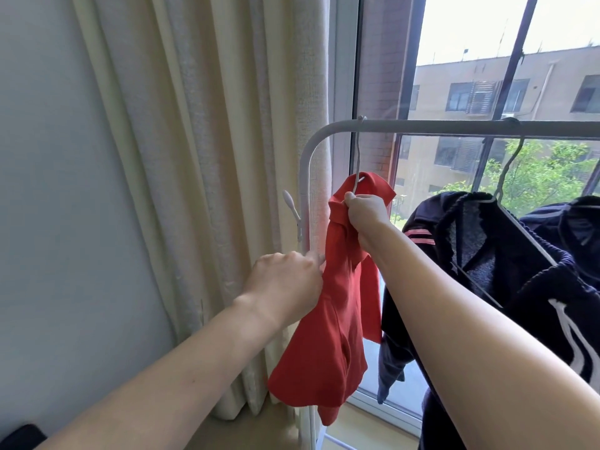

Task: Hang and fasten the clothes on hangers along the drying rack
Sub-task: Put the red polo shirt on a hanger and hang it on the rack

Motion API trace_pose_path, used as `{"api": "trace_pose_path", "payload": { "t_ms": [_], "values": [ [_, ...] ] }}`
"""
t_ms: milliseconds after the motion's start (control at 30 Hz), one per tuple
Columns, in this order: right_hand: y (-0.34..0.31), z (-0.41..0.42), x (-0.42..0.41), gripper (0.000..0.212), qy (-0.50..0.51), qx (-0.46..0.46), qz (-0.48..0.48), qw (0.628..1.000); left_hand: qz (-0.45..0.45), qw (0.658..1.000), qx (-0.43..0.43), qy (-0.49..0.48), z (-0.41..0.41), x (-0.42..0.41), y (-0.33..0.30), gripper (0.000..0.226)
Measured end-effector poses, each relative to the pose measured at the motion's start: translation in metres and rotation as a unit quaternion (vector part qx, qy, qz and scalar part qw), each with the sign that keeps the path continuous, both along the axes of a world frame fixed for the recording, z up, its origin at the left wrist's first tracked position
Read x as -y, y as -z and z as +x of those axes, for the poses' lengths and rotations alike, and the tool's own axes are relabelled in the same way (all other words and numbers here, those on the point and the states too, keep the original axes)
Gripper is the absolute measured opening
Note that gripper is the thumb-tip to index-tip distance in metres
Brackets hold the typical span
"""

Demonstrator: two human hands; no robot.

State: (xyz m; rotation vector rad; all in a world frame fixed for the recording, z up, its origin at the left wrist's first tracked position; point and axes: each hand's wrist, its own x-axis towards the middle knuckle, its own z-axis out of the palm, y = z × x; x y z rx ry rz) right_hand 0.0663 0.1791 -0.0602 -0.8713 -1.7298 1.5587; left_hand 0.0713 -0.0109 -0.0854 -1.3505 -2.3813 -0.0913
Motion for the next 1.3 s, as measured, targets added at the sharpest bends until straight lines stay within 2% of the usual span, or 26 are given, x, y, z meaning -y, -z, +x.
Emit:
{"api": "trace_pose_path", "payload": {
  "t_ms": [167, 300, 400, 467, 567, 600, 700, 767, 900, 967, 1033, 1200, 1300],
  "values": [
    [0.0, 0.001, -0.002, 0.024, -0.003, 0.004, 0.014, 1.0, 0.003, 1.0, -0.01, 0.025, 0.009, -0.009, 0.0, 0.027],
    [-0.001, 0.001, -0.003, 0.039, -0.005, 0.009, 0.019, 1.0, -0.015, 0.999, -0.03, 0.03, 0.009, -0.014, 0.0, 0.013],
    [-0.002, 0.003, -0.008, 0.039, 0.003, 0.019, 0.024, 1.0, -0.007, 1.0, -0.014, 0.011, 0.003, -0.012, -0.001, 0.012],
    [-0.003, 0.003, -0.009, 0.037, 0.004, 0.024, 0.026, 0.999, 0.007, 1.0, 0.0, 0.003, 0.004, -0.009, -0.003, 0.015],
    [-0.003, 0.002, -0.007, 0.039, 0.008, 0.028, 0.024, 0.999, 0.001, 1.0, 0.025, 0.001, 0.011, -0.011, -0.004, 0.034],
    [-0.003, 0.001, -0.005, 0.039, 0.007, 0.031, 0.024, 0.999, -0.009, 1.0, 0.008, -0.005, 0.013, -0.014, -0.002, 0.036],
    [-0.005, -0.002, -0.003, 0.037, 0.004, 0.034, 0.029, 0.999, -0.027, 0.996, -0.084, -0.015, 0.017, -0.017, -0.004, 0.024],
    [-0.005, -0.003, -0.003, 0.037, 0.004, 0.037, 0.036, 0.999, -0.036, 0.996, -0.086, -0.002, 0.014, -0.017, -0.002, 0.02],
    [-0.007, -0.002, -0.004, 0.033, -0.002, 0.049, 0.051, 0.997, -0.045, 0.999, 0.014, 0.009, 0.004, -0.014, -0.011, 0.03],
    [-0.008, 0.0, -0.006, 0.028, 0.001, 0.054, 0.051, 0.997, -0.047, 0.987, 0.149, 0.037, -0.004, -0.006, -0.015, 0.032],
    [-0.009, 0.003, -0.008, 0.028, 0.004, 0.06, 0.046, 0.997, -0.065, 0.968, 0.235, 0.057, -0.017, 0.004, -0.013, 0.034],
    [-0.012, -0.001, -0.001, 0.022, -0.016, 0.041, 0.004, 0.999, -0.012, 0.937, 0.348, 0.023, -0.023, 0.014, -0.005, 0.036],
    [-0.014, -0.004, 0.001, 0.023, -0.025, 0.051, -0.001, 0.998, 0.021, 0.932, 0.363, 0.003, -0.014, 0.0, -0.003, 0.047]
  ]
}}
